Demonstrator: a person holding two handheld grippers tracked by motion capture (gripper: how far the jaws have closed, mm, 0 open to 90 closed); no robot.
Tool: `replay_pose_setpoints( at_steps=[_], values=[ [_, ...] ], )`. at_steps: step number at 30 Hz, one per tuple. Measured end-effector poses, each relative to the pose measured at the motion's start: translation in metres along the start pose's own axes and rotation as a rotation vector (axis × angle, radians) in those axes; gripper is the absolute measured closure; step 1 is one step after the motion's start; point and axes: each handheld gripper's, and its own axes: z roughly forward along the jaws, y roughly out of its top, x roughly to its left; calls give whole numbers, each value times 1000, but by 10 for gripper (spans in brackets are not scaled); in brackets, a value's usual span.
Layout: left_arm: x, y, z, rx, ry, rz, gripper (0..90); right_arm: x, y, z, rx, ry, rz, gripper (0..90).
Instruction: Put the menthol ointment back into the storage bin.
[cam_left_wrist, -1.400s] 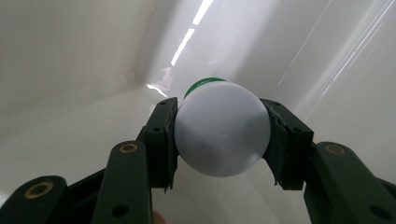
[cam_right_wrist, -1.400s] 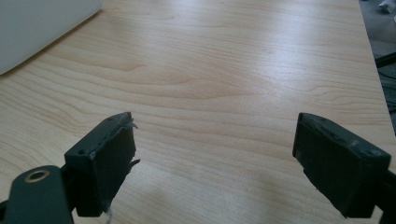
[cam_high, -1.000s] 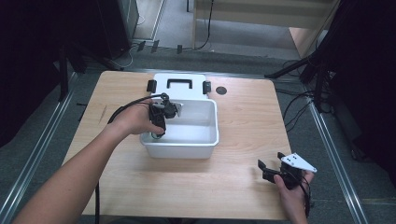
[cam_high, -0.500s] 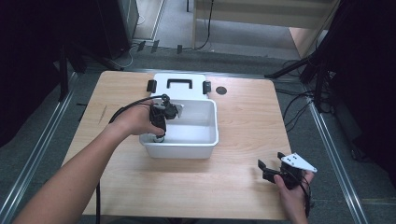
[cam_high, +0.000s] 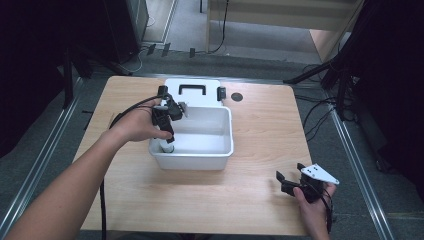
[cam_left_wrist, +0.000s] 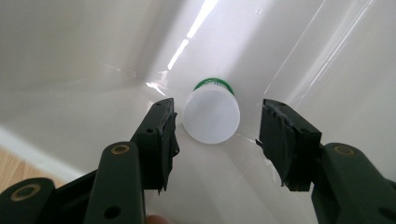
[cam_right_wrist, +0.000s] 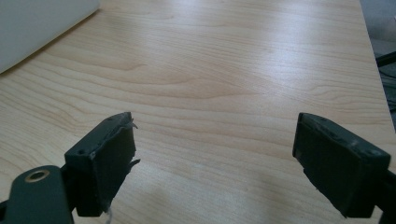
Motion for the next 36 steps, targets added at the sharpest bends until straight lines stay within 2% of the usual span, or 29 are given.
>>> replay_pose_setpoints(
  at_steps=[1, 2, 7, 10, 15, 19, 20, 31, 34, 35, 36],
  values=[
    [1, -1, -3, -12, -9, -3, 467, 0, 0, 0, 0, 0, 0, 134],
    [3, -6, -10, -55, -33, -16, 461, 0, 0, 0, 1, 0, -1, 135],
    [11, -15, -27, -88, -28, -48, 424, 0, 0, 0, 3, -2, -1, 134],
    [16, -26, -40, -126, -30, -88, 395, 0, 0, 0, 4, -2, -1, 134],
    [22, -42, -51, -151, -22, -127, 364, 0, 0, 0, 3, -2, -2, 134],
    [25, -50, -55, -162, -13, -141, 365, 0, 0, 0, 4, -4, -2, 134],
    [27, -56, -58, -163, -12, -150, 365, 0, 0, 0, 5, -5, -2, 135],
    [36, -84, -58, -171, 4, -207, 368, 0, 0, 0, 7, -6, -3, 134],
    [40, -100, -51, -183, 0, -240, 368, 0, 0, 1, 8, -7, -3, 135],
    [40, -100, -51, -183, 0, -240, 368, 0, 0, 1, 8, -7, -3, 135],
    [42, -108, -46, -189, -4, -260, 366, 0, 0, 1, 8, -6, -3, 134]
  ],
)
